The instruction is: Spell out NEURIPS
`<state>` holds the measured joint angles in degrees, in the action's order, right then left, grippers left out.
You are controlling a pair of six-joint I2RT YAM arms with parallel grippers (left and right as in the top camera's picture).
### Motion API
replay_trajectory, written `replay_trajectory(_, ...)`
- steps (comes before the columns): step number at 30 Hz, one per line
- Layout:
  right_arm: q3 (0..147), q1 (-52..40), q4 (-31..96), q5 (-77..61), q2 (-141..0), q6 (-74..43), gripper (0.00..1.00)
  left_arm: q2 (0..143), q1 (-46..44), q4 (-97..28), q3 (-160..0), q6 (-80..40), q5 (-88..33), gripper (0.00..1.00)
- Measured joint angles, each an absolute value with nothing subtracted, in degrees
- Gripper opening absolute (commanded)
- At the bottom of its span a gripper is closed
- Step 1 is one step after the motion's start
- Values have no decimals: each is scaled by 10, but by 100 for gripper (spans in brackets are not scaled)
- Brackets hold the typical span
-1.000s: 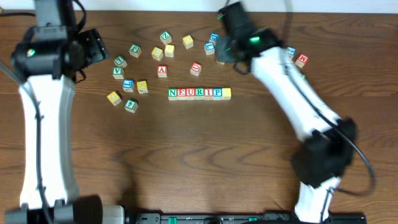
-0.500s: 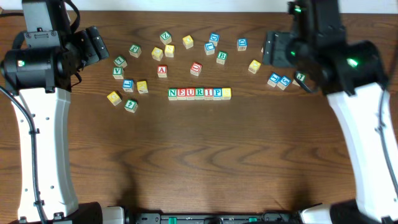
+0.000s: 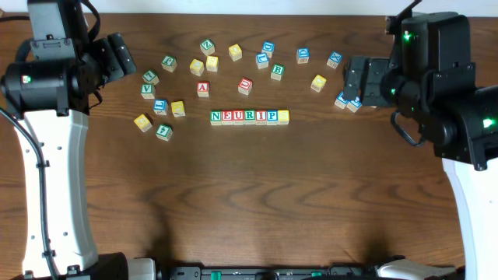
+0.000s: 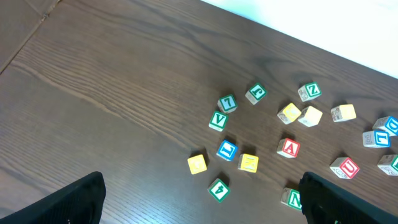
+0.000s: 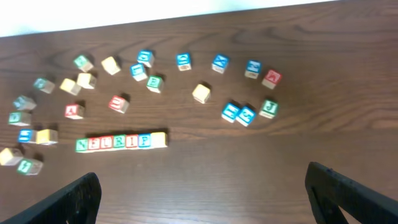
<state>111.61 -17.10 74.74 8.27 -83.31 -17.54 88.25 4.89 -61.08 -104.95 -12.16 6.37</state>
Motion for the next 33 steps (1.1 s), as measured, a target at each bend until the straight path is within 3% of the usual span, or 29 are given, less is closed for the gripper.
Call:
replay_trajectory(11, 1114, -161, 762, 123, -832, -164, 99, 882, 49, -611, -1049, -122, 63, 98)
replay_trajectory(16, 1040, -105, 669, 99, -788, -158, 99, 882, 49, -611, -1049, -122, 64, 98)
replay_trajectory(22, 806, -43, 440, 40, -627, -116, 99, 882, 49, -611, -1049, -122, 64, 98)
replay_trajectory(33, 357, 20, 189, 10, -277, -95, 99, 883, 49, -610, -1049, -122, 64, 98)
